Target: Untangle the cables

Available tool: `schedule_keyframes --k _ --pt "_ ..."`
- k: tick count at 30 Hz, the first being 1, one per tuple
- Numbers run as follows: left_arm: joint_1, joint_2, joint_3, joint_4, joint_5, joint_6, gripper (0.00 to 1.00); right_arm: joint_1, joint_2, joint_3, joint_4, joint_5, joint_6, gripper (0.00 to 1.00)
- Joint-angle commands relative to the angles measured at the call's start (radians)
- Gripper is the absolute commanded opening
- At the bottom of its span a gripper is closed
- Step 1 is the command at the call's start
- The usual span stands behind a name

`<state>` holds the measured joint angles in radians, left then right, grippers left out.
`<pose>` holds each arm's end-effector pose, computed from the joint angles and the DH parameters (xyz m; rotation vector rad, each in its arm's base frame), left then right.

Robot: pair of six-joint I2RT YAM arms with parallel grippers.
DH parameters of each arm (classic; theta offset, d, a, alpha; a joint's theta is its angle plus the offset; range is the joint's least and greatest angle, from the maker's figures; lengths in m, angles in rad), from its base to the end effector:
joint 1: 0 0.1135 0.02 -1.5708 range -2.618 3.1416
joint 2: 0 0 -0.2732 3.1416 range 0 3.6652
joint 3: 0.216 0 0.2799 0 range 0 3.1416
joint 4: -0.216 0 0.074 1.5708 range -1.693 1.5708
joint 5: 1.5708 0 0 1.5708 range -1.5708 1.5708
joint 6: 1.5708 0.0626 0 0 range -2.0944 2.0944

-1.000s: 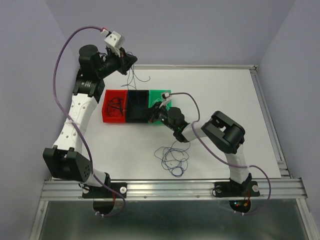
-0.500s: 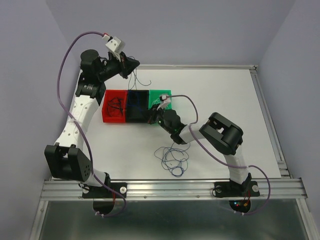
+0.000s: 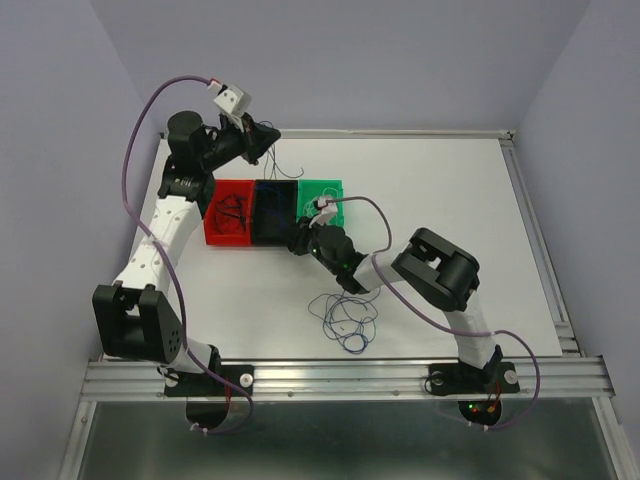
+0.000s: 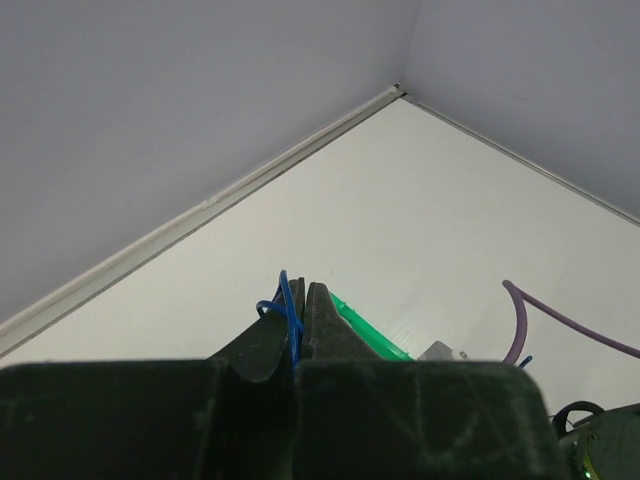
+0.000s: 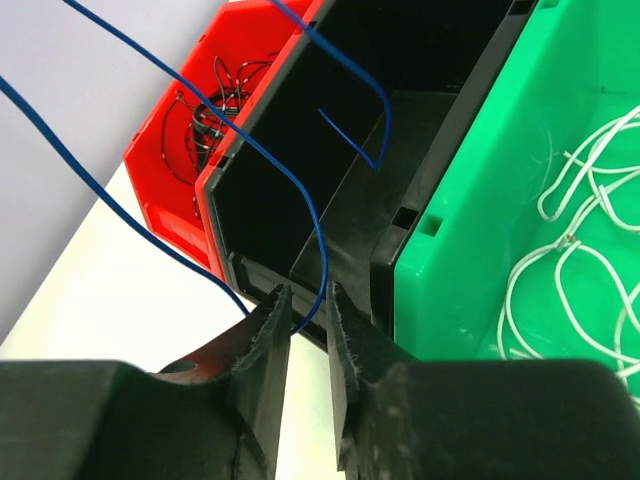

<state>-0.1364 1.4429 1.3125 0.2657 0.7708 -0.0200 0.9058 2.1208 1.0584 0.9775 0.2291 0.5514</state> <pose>0.3724 -0.0951 0.4244 0.7152 1.3307 -0.6767 0.3091 0.3711 0.1253 -0.1247 1.7315 0.9076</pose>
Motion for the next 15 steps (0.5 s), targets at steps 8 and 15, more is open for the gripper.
schedule_keyframes --k 8,15 --pt "0.003 -0.032 -0.117 0.110 -0.094 0.121 0.00 0.027 -0.035 -0.034 0.041 0.104 -0.008 0.43" --pt "0.003 0.007 -0.159 0.124 -0.134 0.186 0.00 0.036 -0.067 -0.081 0.072 0.133 -0.008 0.44"
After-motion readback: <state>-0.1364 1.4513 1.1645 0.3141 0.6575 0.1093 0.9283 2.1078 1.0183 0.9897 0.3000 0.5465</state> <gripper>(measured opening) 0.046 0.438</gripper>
